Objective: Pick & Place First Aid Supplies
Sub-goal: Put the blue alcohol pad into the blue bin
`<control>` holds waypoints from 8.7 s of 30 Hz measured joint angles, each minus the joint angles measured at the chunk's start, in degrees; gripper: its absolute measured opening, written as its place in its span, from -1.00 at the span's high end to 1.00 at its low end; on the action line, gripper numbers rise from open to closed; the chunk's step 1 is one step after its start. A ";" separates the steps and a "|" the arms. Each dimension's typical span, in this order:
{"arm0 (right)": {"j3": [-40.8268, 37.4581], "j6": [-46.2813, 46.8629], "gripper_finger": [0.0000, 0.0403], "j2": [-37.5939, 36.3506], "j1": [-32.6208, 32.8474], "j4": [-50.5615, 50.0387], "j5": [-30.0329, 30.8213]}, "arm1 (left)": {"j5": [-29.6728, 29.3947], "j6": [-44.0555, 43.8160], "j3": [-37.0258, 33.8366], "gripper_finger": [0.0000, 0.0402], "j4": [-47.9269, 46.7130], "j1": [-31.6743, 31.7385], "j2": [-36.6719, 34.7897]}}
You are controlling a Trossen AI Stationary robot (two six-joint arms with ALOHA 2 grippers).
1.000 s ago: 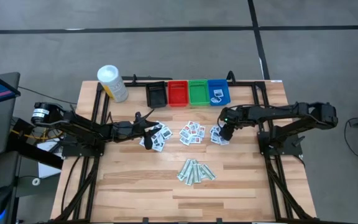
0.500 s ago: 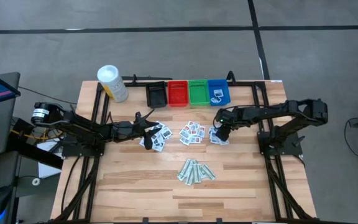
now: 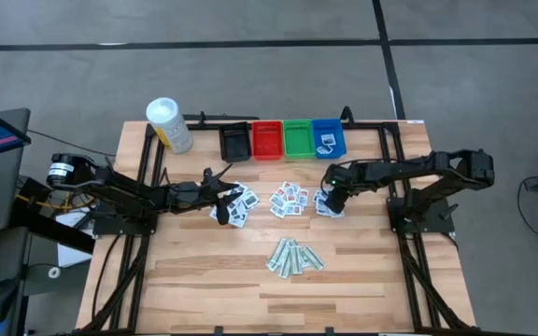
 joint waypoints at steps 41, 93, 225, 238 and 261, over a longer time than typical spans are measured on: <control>3.84 -3.44 0.99 0.22 0.09 -5.96 0.30 | 0.01 0.00 0.00 0.33 0.00 0.00 0.00; 6.88 -22.53 0.40 0.00 9.35 -11.96 0.24 | 0.02 0.00 0.00 0.33 -0.04 0.01 0.00; 19.32 -36.04 1.00 -0.02 -0.37 -11.95 10.75 | 0.02 0.00 0.00 0.33 -0.22 0.02 0.00; 19.32 -40.07 1.00 -0.02 -5.65 -9.06 10.55 | 0.02 0.00 0.00 0.33 -0.24 0.02 0.00; 19.32 -46.02 1.00 0.00 -22.42 0.15 -5.94 | 0.02 0.02 0.00 0.33 -0.24 0.01 0.00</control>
